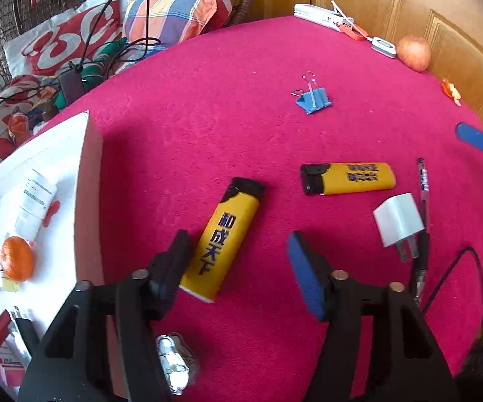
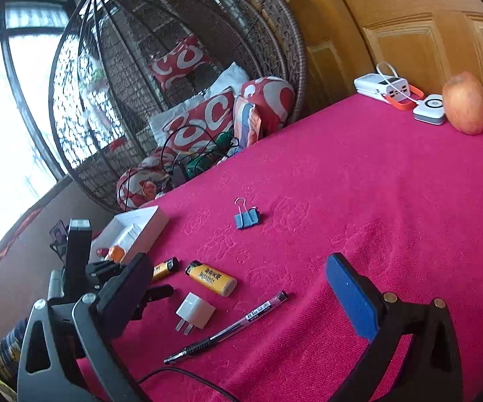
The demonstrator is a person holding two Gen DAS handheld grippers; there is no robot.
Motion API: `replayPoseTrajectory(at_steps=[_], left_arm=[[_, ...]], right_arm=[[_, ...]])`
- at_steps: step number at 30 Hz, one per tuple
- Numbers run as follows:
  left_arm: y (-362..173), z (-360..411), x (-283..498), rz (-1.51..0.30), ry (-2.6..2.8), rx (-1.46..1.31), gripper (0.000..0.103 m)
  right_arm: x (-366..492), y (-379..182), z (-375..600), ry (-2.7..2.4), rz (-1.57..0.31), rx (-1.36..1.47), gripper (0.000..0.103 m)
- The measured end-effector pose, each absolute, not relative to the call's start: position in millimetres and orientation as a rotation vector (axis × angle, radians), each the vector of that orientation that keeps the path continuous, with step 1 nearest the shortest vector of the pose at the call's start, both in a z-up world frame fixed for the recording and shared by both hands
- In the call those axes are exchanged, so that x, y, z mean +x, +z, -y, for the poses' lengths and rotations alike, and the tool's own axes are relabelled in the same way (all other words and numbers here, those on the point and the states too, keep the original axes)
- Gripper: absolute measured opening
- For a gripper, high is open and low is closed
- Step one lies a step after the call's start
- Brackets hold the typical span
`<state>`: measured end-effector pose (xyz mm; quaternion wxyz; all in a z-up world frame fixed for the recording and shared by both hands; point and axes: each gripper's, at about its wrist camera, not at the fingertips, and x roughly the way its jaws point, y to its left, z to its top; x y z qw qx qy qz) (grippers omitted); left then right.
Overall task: Organize rigid objects
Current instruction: 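Grasp the yellow lighter with the left tool while the right tool grasps the white charger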
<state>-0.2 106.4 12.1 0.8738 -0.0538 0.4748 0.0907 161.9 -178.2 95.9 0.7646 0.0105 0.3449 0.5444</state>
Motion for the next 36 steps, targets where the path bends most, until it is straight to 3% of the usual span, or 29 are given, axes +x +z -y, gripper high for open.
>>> replayPoseTrajectory(at_steps=[1, 3, 7, 11, 16, 18, 26, 29, 36], left_arm=[[12.5, -103.1, -1.3, -0.988, 0.190, -0.107, 0.033], [12.2, -95.5, -4.3, -0.969, 0.192, -0.094, 0.024], [11.3, -96.4, -9.9, -0.937, 0.212, -0.146, 0.023], [11.8, -99.9, -12.0, -0.923, 0.216, -0.202, 0.023], [11.9, -96.7, -14.5, -0.914, 0.220, -0.212, 0.023], [12.1, -96.5, -15.2, -0.909, 0.219, -0.219, 0.023], [27.2, -99.0, -27.3, -0.841, 0.204, -0.279, 0.021], [39.8, -97.9, -33.6, -0.803, 0.200, -0.288, 0.014], [55.4, -93.6, -42.9, -0.762, 0.225, -0.247, 0.014]], right_arm=[[153.8, 92.9, 168.2, 1.219, -0.759, -0.052, 0.103], [136.3, 86.7, 152.5, 1.265, -0.748, -0.185, 0.103], [115.0, 78.0, 132.0, 1.306, -0.737, -0.340, 0.102], [111.6, 70.3, 112.9, 1.300, -0.785, -0.415, 0.059], [108.8, 62.3, 100.4, 1.291, -0.812, -0.468, 0.058], [108.7, 62.5, 100.0, 1.290, -0.813, -0.473, 0.040], [109.2, 78.4, 116.3, 1.277, -0.780, -0.392, 0.039], [111.6, 89.0, 120.3, 1.265, -0.761, -0.342, 0.039], [112.9, 104.4, 126.0, 1.259, -0.732, -0.279, 0.039]])
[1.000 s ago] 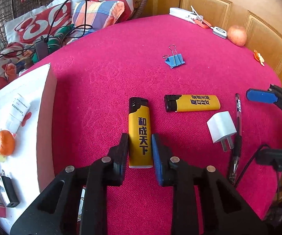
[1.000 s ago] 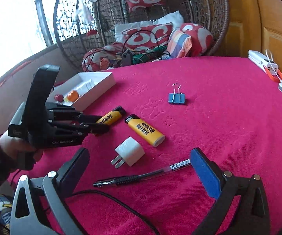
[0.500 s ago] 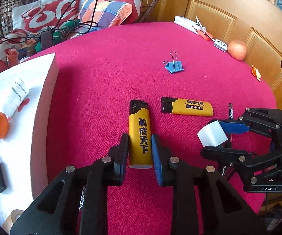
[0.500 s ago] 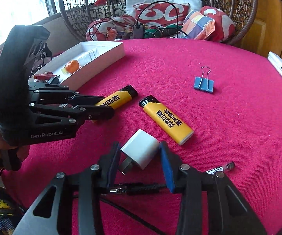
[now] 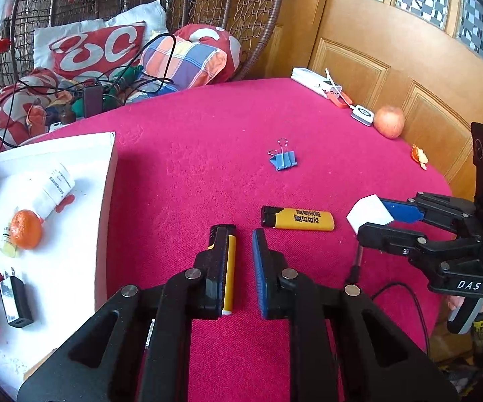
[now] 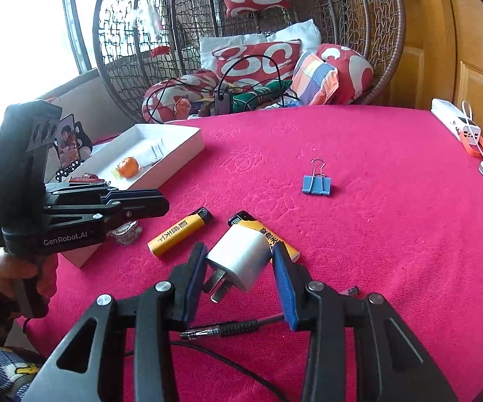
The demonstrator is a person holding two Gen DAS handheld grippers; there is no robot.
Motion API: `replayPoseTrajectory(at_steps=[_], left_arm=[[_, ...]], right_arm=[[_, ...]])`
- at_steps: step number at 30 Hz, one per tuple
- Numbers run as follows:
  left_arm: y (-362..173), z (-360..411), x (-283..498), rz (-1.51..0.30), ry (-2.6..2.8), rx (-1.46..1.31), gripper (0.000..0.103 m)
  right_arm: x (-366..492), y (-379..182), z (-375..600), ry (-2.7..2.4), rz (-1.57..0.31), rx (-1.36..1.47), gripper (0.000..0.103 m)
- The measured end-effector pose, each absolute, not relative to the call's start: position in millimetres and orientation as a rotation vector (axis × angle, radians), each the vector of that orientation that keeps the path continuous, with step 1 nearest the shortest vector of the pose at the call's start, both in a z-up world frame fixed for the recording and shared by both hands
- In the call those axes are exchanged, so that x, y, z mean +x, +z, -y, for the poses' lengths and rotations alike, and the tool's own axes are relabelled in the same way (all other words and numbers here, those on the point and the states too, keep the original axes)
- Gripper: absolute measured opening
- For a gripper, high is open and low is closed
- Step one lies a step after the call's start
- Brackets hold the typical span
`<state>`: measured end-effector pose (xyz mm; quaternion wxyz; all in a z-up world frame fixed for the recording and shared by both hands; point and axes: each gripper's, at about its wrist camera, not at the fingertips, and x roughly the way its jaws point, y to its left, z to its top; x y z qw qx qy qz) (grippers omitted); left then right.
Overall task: Organize rigid objects
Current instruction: 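Grasp the yellow lighter with the left tool while the right tool grasps the white charger, then carry the yellow lighter and white charger into the tray and open both tools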
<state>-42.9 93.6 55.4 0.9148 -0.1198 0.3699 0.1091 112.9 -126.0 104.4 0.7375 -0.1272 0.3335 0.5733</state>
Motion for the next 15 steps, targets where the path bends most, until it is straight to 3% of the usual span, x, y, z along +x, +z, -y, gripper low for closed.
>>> replayPoseTrajectory(at_steps=[5, 9, 15], left_arm=[[42.7, -108.4, -40.9, -0.790, 0.285, -0.311, 0.017], [31.8, -105.5, -32.0, -0.842, 0.312, -0.289, 0.045], [10.5, -89.3, -18.2, -0.922, 0.325, -0.208, 0.045]], right_arm=[[113.9, 106.1, 128.7, 1.272, -0.743, -0.249, 0.039], [115.2, 103.2, 130.0, 1.273, -0.755, -0.234, 0.039], [119.1, 103.9, 133.8, 1.280, -0.759, -0.206, 0.039]])
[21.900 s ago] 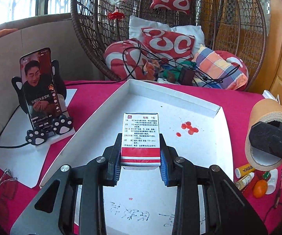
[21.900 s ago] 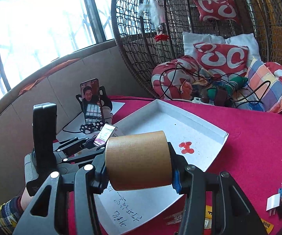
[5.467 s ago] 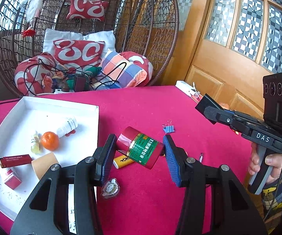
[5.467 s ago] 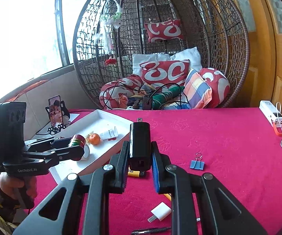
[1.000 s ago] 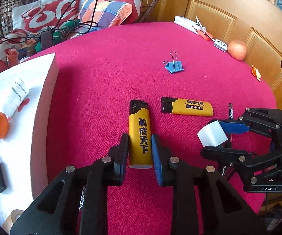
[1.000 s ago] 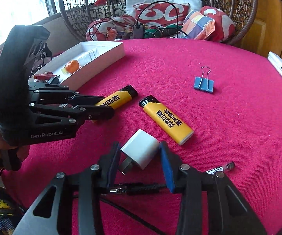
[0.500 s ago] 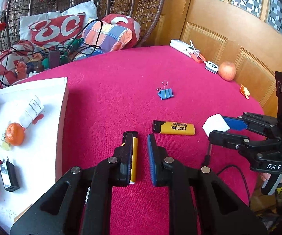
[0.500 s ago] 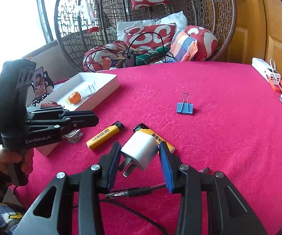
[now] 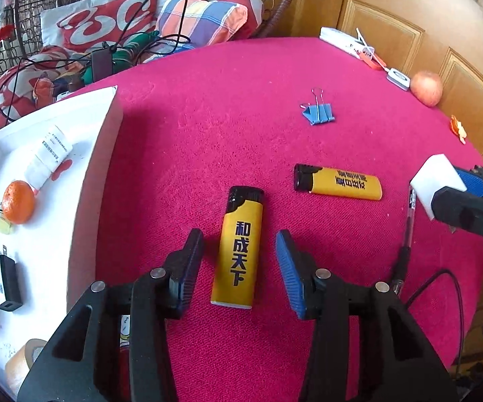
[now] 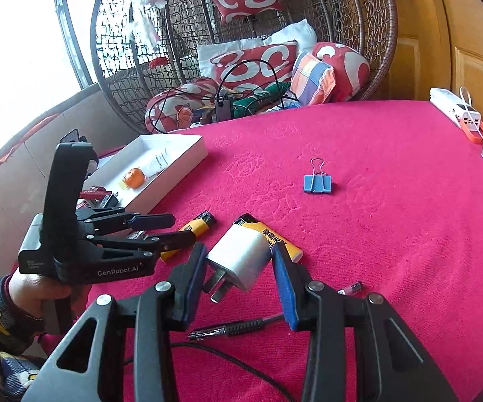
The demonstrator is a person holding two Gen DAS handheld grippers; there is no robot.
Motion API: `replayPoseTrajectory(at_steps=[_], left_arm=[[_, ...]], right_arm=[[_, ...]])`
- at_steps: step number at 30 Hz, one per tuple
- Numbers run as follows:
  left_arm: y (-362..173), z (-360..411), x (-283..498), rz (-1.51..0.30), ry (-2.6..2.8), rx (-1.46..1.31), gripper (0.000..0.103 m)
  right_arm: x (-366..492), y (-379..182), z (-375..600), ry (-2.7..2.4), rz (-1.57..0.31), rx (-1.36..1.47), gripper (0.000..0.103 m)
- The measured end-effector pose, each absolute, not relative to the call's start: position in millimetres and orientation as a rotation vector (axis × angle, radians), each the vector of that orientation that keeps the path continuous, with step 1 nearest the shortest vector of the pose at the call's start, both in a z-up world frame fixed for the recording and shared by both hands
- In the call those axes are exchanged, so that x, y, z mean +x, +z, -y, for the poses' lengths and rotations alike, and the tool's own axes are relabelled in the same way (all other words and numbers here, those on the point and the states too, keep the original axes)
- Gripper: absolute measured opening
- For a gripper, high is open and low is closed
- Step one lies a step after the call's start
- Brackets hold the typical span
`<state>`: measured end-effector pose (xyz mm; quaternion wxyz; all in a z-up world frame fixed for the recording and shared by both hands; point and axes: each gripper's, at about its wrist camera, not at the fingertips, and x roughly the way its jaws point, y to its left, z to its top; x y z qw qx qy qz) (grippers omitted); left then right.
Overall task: Organize rigid objects
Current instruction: 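Carry the yellow lighter and white charger into the tray and open both tools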
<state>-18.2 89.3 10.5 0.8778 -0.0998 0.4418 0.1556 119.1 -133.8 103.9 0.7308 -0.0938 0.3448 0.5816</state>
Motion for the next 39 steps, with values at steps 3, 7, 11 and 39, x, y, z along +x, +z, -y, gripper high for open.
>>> replayPoseTrajectory(at_steps=[3, 7, 11, 39], left_arm=[[9.1, -80.9, -20.5, -0.898, 0.315, -0.152, 0.027], [13.3, -84.8, -26.5, -0.876, 0.296, -0.183, 0.024], [30.8, -86.2, -33.7, -0.822, 0.294, -0.213, 0.024], [116.6, -131.9, -126.7, -0.507, 0.429, -0.318, 0.024]], right_arm=[[120.1, 104.7, 135.8, 1.282, -0.758, -0.196, 0.039], [118.8, 108.5, 137.4, 1.286, -0.750, -0.185, 0.040], [116.4, 116.6, 137.7, 1.296, -0.729, -0.173, 0.039], [73.4, 173.9, 86.1, 1.435, -0.593, -0.179, 0.040]])
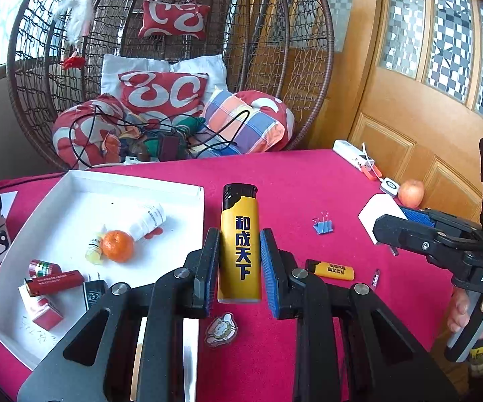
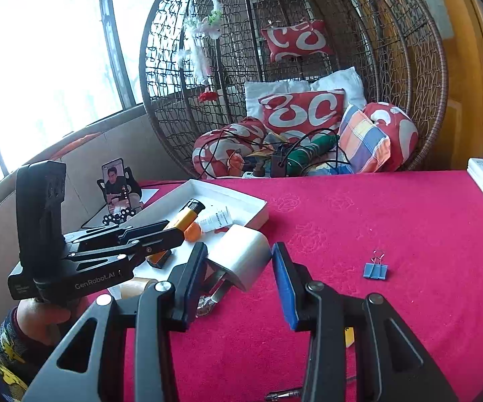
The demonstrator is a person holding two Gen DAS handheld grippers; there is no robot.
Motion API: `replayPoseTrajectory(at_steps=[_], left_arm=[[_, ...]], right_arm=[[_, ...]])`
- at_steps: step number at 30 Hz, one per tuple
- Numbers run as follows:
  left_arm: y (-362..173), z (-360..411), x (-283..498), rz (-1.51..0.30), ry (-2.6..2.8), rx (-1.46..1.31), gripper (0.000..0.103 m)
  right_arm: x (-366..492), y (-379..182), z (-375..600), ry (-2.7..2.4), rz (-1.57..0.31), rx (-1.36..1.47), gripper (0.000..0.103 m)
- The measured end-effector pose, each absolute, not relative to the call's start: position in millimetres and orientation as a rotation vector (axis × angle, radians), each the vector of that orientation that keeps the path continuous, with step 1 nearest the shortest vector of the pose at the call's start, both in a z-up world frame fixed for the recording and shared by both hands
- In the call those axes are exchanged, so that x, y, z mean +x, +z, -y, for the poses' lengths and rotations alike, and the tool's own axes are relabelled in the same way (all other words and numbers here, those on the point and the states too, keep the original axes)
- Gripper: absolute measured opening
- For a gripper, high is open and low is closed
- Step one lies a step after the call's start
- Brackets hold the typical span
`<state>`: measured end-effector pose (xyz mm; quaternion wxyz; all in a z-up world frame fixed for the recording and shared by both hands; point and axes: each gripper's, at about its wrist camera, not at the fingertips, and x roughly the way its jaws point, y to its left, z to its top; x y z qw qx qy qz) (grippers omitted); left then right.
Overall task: Organize rigid objects
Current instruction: 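Carry the yellow lighter and white charger into the tray and open both tools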
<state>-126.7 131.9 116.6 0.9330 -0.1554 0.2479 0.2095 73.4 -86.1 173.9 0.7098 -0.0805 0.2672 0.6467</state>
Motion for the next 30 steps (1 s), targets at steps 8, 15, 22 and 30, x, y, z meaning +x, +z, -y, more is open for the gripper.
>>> replayPoseTrajectory(at_steps=[8, 15, 22, 30], left_arm=[[119.7, -165.0, -161.4, -0.455, 0.526, -0.359, 0.024], [119.9, -206.8, -204.6, -0.399, 0.675, -0.424, 0.023], [105.4, -236.3, -216.4, -0.413, 0.757, -0.481, 0.023], [95.4, -235.7, -225.3, -0.431, 0.876, -0.471, 0.085]], right_arm=[[61.7, 175.3, 65.3, 1.462, -0.614, -0.183, 0.040], [43.1, 179.5, 31.2, 1.513, -0.607, -0.221, 0.040], [23.0, 165.2, -22.0, 1.557, -0.662, -0.281, 0.040], [-7.2, 121.5, -69.8, 1.557, -0.730, -0.385, 0.041]])
